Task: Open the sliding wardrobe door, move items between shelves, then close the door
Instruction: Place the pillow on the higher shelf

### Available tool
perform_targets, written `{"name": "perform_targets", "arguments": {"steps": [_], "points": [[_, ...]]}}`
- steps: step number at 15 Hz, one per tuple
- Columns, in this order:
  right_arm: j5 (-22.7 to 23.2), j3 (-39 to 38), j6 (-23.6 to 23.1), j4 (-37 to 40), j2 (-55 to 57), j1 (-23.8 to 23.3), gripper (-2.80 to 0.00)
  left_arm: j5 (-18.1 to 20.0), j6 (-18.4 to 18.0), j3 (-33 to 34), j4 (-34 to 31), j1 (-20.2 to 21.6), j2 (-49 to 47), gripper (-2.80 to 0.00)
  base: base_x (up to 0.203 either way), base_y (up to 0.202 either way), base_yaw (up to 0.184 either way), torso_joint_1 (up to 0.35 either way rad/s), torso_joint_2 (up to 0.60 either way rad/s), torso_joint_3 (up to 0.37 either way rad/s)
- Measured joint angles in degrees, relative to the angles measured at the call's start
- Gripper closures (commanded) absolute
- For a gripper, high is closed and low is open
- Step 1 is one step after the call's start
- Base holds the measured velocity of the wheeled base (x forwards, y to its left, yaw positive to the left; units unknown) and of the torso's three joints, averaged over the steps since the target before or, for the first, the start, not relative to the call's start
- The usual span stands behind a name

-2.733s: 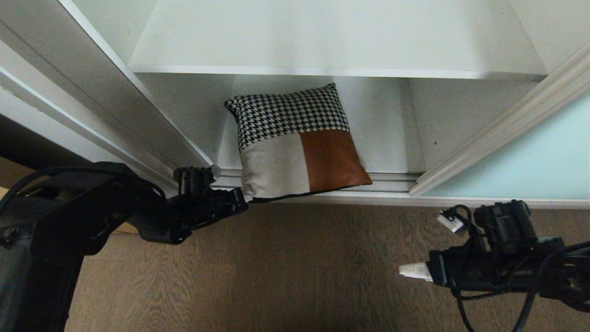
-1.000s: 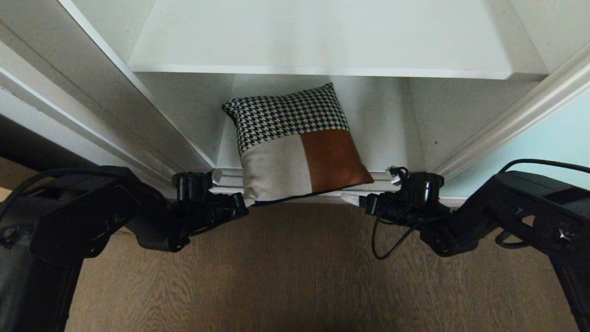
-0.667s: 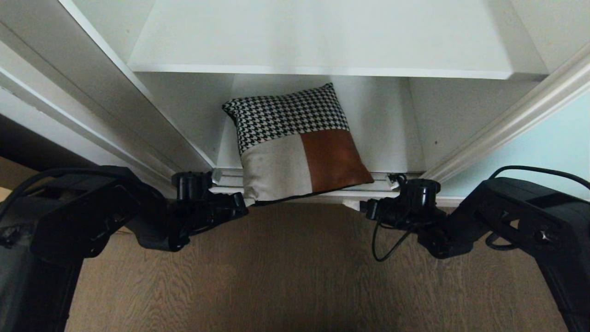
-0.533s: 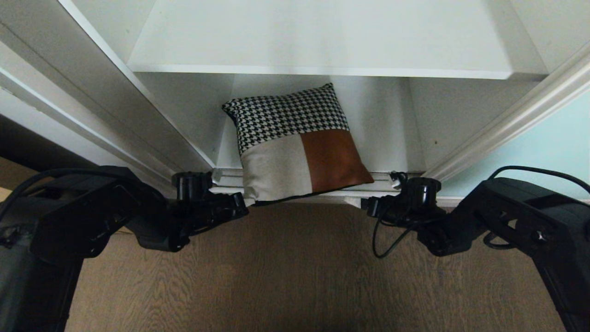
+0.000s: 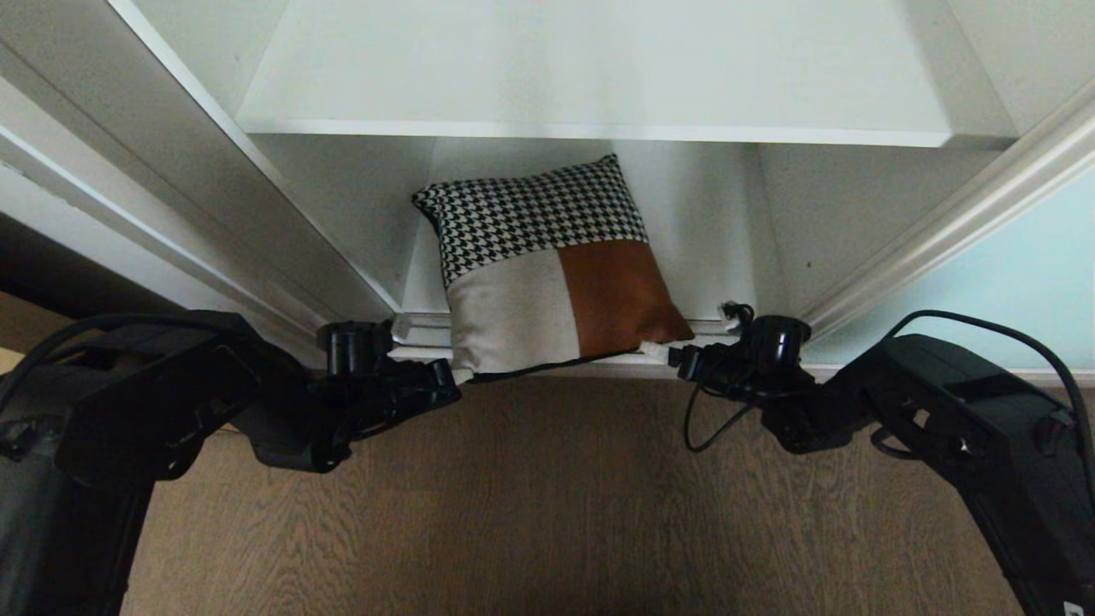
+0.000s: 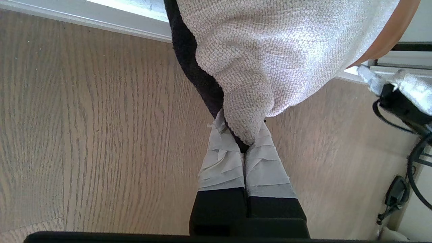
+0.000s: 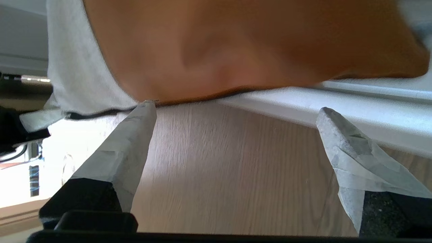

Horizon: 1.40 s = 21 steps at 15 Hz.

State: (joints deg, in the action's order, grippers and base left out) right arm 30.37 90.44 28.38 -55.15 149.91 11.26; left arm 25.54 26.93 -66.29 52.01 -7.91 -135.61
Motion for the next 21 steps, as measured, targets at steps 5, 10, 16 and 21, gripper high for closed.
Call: {"name": "perform_targets", "arguments": {"steps": [5,10,16,21], "points": [[-0.02,4.87,0.06,0.42,1.99,-0.96,-2.80,-0.01,-0.01,-0.05,-0.02,0.00,0.00,0.00,0.000,0.000,0.000,0.000,0.00,0.000],[-2.91,11.33,-0.41,4.75,4.93,-2.22,-2.80,-0.02,0.02,-0.02,-0.02,0.01,0.00,0.00,0.000,0.000,0.000,0.000,0.00,0.000],[-4.84,19.21,-0.37,8.36,8.26,-3.40,-2.80,1.23,0.00,0.23,0.13,-0.02,0.02,0.00,0.000,0.000,0.000,0.000,0.00,0.000],[-4.83,20.35,0.04,8.10,8.09,-3.89,-2.80,1.64,-0.11,0.74,0.26,0.04,0.05,0.00,0.000,0.000,0.000,0.000,0.00,0.000]]}}
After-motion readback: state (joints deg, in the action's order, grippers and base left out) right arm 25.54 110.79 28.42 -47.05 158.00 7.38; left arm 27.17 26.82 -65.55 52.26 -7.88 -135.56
